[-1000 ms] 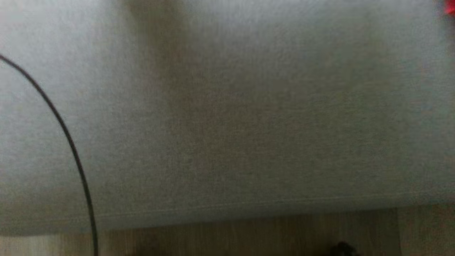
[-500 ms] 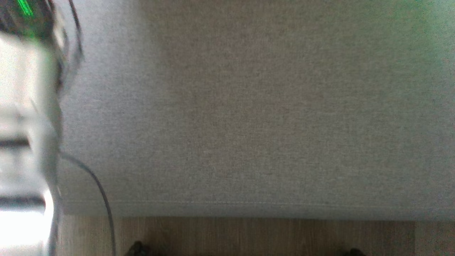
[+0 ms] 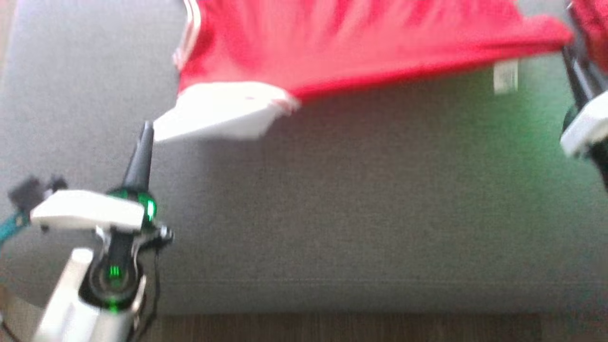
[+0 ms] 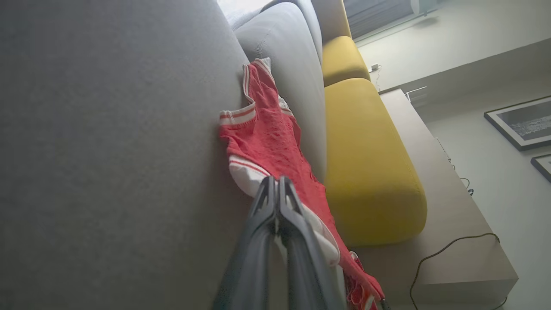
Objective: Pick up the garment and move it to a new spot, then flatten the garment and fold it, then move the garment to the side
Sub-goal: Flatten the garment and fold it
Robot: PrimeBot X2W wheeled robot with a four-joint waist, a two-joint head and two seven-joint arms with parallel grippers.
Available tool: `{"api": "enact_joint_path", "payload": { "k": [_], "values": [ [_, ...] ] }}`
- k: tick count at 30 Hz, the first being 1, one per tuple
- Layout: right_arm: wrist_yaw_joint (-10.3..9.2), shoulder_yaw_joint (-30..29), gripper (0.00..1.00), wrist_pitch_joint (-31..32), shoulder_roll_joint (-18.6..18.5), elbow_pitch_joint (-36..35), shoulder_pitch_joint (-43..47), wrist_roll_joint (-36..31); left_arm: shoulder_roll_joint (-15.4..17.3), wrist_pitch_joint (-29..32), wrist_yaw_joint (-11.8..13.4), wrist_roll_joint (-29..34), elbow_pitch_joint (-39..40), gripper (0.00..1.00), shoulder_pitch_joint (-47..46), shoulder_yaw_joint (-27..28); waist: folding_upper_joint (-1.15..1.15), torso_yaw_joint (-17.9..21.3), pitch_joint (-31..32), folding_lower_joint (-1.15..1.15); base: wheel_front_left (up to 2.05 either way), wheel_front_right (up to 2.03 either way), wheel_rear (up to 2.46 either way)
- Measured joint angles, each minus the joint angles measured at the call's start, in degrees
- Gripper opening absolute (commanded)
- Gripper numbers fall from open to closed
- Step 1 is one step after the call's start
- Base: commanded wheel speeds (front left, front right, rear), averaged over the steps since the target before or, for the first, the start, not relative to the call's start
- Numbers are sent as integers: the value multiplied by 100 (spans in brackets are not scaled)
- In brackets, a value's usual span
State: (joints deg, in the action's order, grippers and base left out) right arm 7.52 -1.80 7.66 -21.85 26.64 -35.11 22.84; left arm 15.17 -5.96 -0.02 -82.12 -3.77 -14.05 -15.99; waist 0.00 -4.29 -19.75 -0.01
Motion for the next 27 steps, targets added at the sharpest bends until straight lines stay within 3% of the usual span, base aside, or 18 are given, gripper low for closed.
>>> {"api": "enact_joint_path", "payload": {
  "k": [10,17,22,27],
  "values": [
    [0,-958,0,513,705,-1759,2106,-237,5,-423,276,-169,840,0,1522,202,0,80,584,0,0,0,0],
    [0,-1382,0,780,1137,-2835,3098,-508,-1,-466,698,-357,1582,0,2163,364,0,151,626,0,0,0,0],
    [0,-1366,0,950,1277,-3171,3154,-757,-56,-391,1065,-620,1855,0,2141,465,0,237,601,0,0,0,0],
    [0,-1043,0,1024,1291,-2713,2440,-1072,-185,-263,1358,-706,1669,0,1407,414,0,300,478,1,0,0,0]
  ]
}}
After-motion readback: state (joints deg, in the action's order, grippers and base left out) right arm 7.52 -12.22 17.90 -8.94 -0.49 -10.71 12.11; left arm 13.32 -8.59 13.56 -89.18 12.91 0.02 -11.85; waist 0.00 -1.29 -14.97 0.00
